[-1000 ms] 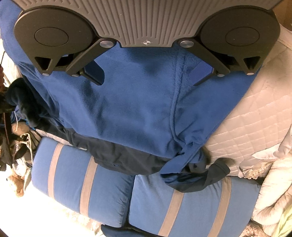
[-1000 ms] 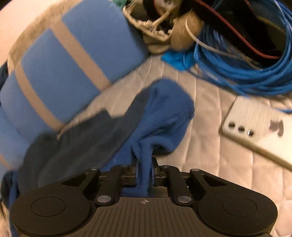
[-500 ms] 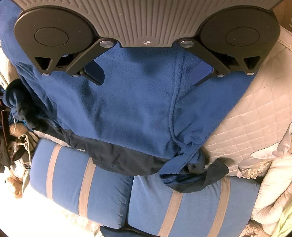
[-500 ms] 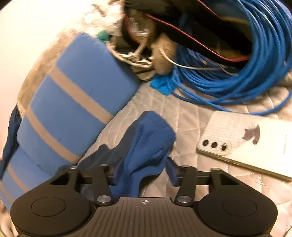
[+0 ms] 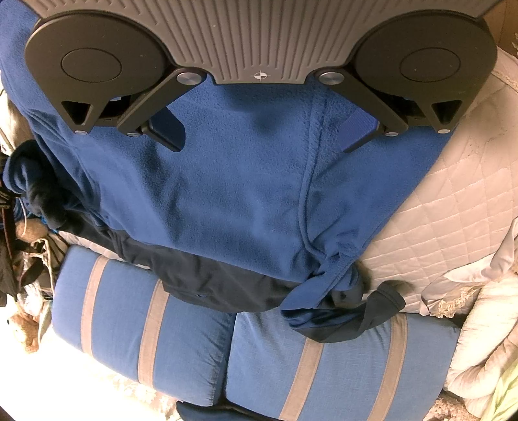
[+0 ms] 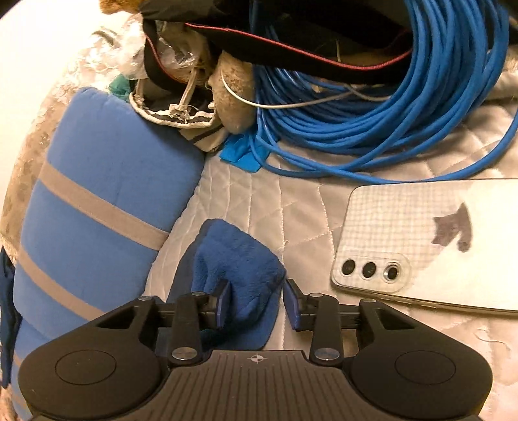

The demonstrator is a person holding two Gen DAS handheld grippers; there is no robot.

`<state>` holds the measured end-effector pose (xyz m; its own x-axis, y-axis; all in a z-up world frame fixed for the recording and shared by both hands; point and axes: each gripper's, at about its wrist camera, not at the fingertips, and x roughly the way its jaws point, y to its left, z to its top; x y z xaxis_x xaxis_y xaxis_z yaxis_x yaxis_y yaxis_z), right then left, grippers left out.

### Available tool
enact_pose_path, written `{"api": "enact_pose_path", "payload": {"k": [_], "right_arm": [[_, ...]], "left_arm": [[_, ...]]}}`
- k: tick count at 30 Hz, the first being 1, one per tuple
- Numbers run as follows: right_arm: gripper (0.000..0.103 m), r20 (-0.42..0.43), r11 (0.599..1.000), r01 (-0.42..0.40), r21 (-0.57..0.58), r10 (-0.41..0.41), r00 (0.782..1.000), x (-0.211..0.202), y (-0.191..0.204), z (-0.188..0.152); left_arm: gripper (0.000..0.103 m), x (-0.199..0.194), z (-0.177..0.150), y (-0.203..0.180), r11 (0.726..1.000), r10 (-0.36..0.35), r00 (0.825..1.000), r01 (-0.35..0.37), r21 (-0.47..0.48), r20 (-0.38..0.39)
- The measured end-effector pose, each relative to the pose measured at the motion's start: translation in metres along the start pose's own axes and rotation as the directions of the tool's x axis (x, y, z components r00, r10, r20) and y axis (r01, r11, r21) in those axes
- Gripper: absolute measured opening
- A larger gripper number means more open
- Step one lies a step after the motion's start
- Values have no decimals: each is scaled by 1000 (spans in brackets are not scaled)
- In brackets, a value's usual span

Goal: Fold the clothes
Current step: 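Lift the sleeve with the right gripper and pull it outward to spread the jacket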

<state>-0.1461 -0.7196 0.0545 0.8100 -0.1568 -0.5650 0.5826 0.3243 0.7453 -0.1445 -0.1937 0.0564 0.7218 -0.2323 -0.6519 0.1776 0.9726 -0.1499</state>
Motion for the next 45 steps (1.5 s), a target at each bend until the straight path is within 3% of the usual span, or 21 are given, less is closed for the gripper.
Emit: {"api": "enact_pose_path", "payload": {"k": [4,7,10,12,15,18,20,22,25,27,29,31,33,35,38,40,42,45], "right_arm": [[34,-20,1000,15,-3,-15,1000,9,5,-1],[23,-43,996,69,-62,-71,997,12,10,0],[17,-60,977,125,-173,-137,989,13,20,1],[15,-43,940,166,-298,-187,981,13,33,-1],[14,41,825,239,-512,-254,966,12,59,-7],[14,204,639,336,-693,-273,940,9,87,-11],[13,322,512,413,-753,-261,910,4,103,-7],[13,427,417,483,-770,-226,876,-7,119,7],[13,585,344,601,-722,-160,795,-38,143,40],[12,674,338,662,-669,-100,732,-69,159,66],[12,738,387,690,-612,-34,674,-108,168,90],[13,773,444,692,-570,4,634,-142,162,106],[13,794,454,709,-540,-6,608,-159,145,113],[13,785,432,734,-524,-89,613,-155,114,116],[13,728,434,747,-503,-254,637,-137,58,117],[13,676,454,741,-495,-334,657,-126,25,111],[14,641,470,742,-478,-390,661,-117,-1,101],[15,606,512,729,-454,-423,674,-118,-22,88]], "left_arm": [[103,0,0,0,1000,0,1000,0,-1,1],[103,0,0,0,1000,-1,1000,1,-1,1],[103,0,0,0,1000,-1,1000,1,0,1],[103,0,-1,0,1000,0,1000,0,2,2],[103,0,-1,0,1000,3,1000,-3,3,2],[103,0,-1,-1,1000,6,1000,-6,5,2],[103,0,-1,-1,1000,8,1000,-8,5,2],[103,0,0,-1,1000,11,1000,-11,4,1],[103,1,0,-3,1000,17,1000,-17,9,-1],[103,1,0,-4,1000,21,1000,-21,11,0],[103,1,0,-4,1000,23,1000,-23,11,1],[103,1,0,-4,999,28,1000,-28,14,4],[103,1,0,-5,999,33,999,-33,18,6],[103,1,0,-6,999,35,999,-35,22,6],[103,2,1,-6,999,35,999,-36,24,6],[103,1,0,-6,999,35,999,-35,23,6],[103,1,0,-6,999,36,999,-36,23,7],[103,2,0,-6,999,36,999,-36,22,8]]}}
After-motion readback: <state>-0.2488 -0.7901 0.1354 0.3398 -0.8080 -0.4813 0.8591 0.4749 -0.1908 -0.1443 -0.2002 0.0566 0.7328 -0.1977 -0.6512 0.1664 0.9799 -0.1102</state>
